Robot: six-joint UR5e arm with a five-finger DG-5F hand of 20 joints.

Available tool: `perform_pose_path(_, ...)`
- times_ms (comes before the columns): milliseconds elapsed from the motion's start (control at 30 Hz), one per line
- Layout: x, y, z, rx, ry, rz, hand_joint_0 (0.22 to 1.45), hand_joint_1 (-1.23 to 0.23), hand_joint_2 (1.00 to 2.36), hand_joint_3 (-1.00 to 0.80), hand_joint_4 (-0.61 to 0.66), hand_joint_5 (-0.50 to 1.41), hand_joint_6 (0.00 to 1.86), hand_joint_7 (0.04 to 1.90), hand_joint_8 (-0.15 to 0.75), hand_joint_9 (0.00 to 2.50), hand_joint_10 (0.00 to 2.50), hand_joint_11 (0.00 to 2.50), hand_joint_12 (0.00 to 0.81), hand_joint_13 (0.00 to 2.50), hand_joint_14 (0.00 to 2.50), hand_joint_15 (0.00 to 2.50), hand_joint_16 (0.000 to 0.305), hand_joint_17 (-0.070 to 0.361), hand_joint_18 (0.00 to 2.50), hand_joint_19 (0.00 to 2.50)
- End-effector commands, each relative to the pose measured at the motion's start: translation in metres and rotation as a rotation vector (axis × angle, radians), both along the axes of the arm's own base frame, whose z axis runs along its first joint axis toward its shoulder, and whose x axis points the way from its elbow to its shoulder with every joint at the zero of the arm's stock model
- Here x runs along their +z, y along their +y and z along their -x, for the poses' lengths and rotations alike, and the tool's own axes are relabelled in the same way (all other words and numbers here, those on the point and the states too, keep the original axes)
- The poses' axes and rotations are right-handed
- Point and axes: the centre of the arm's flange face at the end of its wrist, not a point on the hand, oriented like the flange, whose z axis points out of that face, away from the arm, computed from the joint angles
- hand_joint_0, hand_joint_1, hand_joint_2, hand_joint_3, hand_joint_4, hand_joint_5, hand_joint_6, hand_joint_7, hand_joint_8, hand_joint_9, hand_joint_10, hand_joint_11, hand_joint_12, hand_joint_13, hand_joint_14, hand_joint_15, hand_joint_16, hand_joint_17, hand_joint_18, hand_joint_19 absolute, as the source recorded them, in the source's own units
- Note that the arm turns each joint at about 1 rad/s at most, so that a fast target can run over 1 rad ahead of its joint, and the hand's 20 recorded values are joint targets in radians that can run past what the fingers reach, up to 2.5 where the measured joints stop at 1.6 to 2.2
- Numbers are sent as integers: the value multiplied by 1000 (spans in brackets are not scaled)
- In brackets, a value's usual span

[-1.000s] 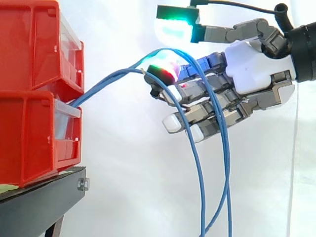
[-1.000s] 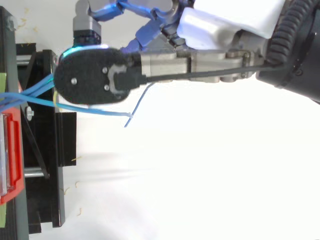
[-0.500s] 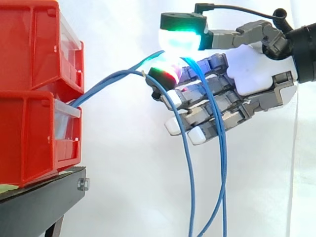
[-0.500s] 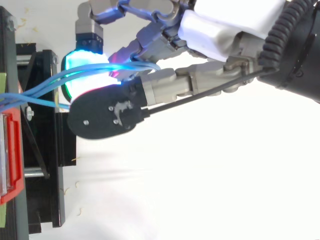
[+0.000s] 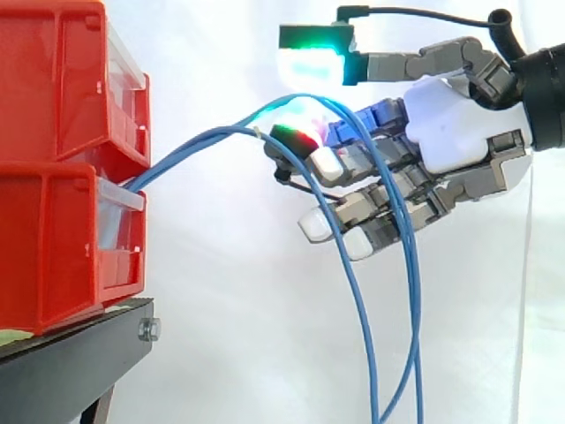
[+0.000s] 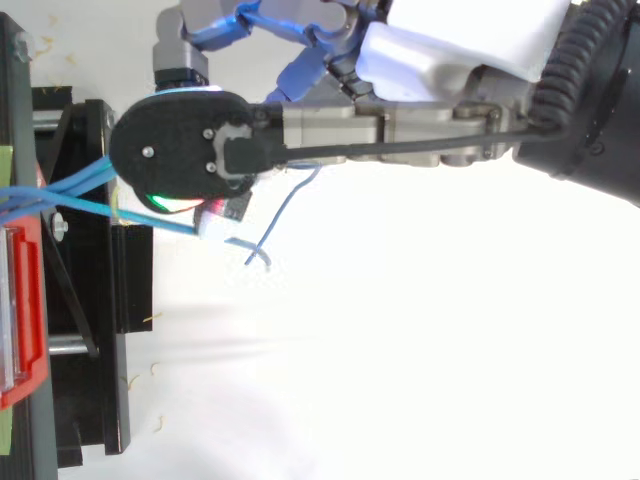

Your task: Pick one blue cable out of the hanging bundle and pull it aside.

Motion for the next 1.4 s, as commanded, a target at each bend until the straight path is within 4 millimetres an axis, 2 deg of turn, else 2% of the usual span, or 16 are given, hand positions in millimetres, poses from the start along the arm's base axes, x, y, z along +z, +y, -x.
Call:
perform_pose_path(0, 1, 0, 0, 0, -1, 0, 553, -550, 1002, -110, 86, -86, 808, 1397, 340, 1164, 17, 539, 482, 847, 19, 505, 72, 162, 713, 554)
perform_pose_path(100, 0, 0, 0, 0, 0, 0, 552, -620, 1000, -43, 113, -100, 821, 1384, 354, 1111, 17, 540, 495, 849, 18, 507, 74, 167, 728, 537)
perform_pose_path(200, -1, 0, 0, 0, 2, 1, 564, -705, 1007, -22, 131, -127, 840, 1384, 338, 1039, 17, 559, 473, 818, 19, 521, 70, 158, 690, 546)
perform_pose_path(267, 0, 0, 0, 0, 0, 0, 583, -769, 1017, 4, 139, -142, 849, 1447, 312, 983, 17, 587, 440, 782, 22, 535, 64, 145, 638, 558)
perform_pose_path(433, 0, 0, 0, 0, 0, 0, 617, -849, 1027, -34, 23, -158, 861, 1497, 260, 928, 20, 631, 397, 739, 24, 549, 56, 125, 565, 568)
perform_pose_path(500, -2, 0, 0, 0, 5, 1, 657, -905, 1029, -98, -85, -156, 866, 1486, 206, 946, 22, 626, 382, 737, 22, 545, 54, 121, 557, 541)
perform_pose_path(600, -2, 0, 0, 0, 5, 1, 705, -949, 1024, -202, -154, -149, 871, 1493, 159, 952, 21, 607, 365, 739, 22, 531, 52, 116, 556, 528)
perform_pose_path(933, -1, 0, 3, -4, 13, -12, 813, -981, 1009, -402, -247, -127, 889, 1572, 161, 1080, 19, 610, 339, 785, 23, 553, 46, 103, 564, 539)
perform_pose_path(1300, -5, -1, 6, -6, 38, -39, 782, -1007, 1006, -440, -272, -100, 888, 1486, 163, 1120, 21, 603, 337, 802, 25, 556, 44, 99, 604, 517)
perform_pose_path(1367, -4, 0, 6, -5, 35, -44, 783, -1016, 1016, -338, -221, -101, 883, 1535, 164, 1119, 19, 605, 339, 795, 23, 551, 44, 99, 595, 520)
